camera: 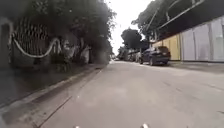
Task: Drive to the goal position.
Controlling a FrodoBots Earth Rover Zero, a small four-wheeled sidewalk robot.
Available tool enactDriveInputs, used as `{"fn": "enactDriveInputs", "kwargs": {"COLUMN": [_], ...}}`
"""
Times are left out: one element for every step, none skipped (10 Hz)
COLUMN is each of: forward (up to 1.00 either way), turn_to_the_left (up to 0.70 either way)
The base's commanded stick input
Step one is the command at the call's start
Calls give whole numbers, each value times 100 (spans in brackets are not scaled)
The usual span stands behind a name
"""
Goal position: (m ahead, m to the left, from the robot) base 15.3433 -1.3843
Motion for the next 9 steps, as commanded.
{"fn": "enactDriveInputs", "kwargs": {"forward": [100,100,100,100,100,100,100,100,100], "turn_to_the_left": [-6,-5,-4,-4,-4,-4,-4,-3,-3]}}
